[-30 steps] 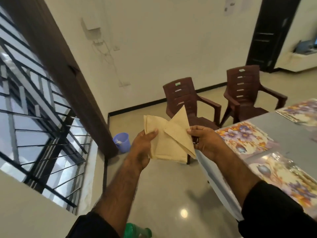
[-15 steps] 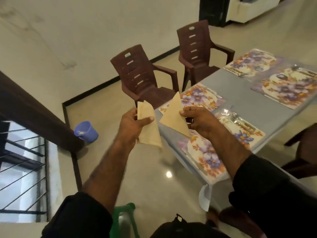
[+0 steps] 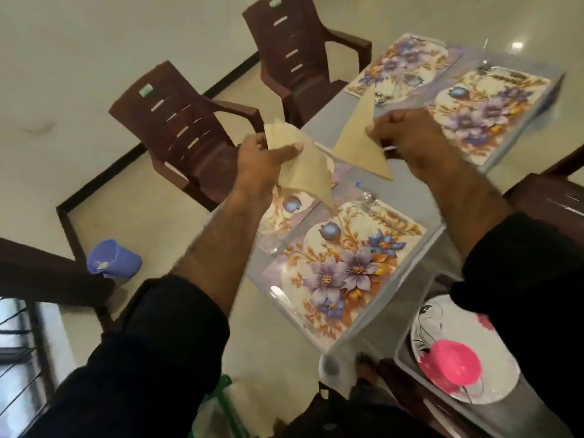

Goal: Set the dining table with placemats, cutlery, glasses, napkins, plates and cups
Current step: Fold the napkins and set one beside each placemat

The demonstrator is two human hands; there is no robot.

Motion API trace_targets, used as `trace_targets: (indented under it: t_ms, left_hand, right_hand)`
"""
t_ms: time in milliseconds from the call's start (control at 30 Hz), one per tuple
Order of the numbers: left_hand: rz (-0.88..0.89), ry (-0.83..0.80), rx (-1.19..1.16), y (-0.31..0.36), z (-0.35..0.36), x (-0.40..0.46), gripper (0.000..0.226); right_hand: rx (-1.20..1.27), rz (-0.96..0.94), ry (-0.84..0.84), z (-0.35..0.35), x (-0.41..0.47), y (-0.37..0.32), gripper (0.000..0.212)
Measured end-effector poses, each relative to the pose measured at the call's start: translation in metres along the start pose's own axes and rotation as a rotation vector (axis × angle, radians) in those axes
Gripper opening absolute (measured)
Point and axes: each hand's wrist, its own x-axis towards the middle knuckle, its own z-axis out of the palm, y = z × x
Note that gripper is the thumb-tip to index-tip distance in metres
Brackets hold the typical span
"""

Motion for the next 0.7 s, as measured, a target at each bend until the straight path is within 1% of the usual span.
trace_targets:
  t_ms: [67,100,167,200,267,433,500,600,633,700]
  left_hand:
    - [-0.011,-0.015,-0.058,0.007,0.022,0.025,0.067]
    - [-0.026,-0.024,-0.071,0.009,0.032,0.035,0.071]
    - [-0.078,-0.045,-0.079,0.008,0.052,0.054,0.081]
    - [-0.103,-0.05,-0.076,0.006,0.063,0.061,0.082]
    - [-0.133,-0.053,-0.056,0.001,0.085,0.078,0.075]
    - [-0.185,-0.061,-0.031,-0.015,0.131,0.111,0.05]
    - [-0.205,-0.058,-0.042,-0.019,0.141,0.119,0.045]
    - [-0.22,-0.069,-0.063,-0.024,0.144,0.124,0.06]
    - [-0.224,-0.069,-0.069,-0.027,0.143,0.126,0.061]
    - [-0.24,-0.061,-0.072,-0.031,0.139,0.125,0.062]
  right_hand:
    - [-0.119,-0.057,0.096,-0.028,0.03,0.002,0.008]
    - [-0.176,-0.061,0.122,-0.038,0.043,0.009,0.009]
    - [-0.273,-0.034,0.134,-0.052,0.068,0.034,0.008]
    - [-0.328,-0.016,0.137,-0.056,0.077,0.048,0.009]
    - [-0.476,0.008,0.142,-0.059,0.091,0.076,0.006]
    - [-0.864,0.05,0.105,-0.065,0.114,0.134,0.015]
    - [-1.037,0.013,0.146,-0.069,0.122,0.143,0.017]
    - [-1.393,-0.178,0.244,-0.071,0.123,0.156,0.018]
    - [-1.509,-0.225,0.231,-0.071,0.12,0.164,0.02]
    - [-1.648,-0.238,0.154,-0.066,0.109,0.187,0.021]
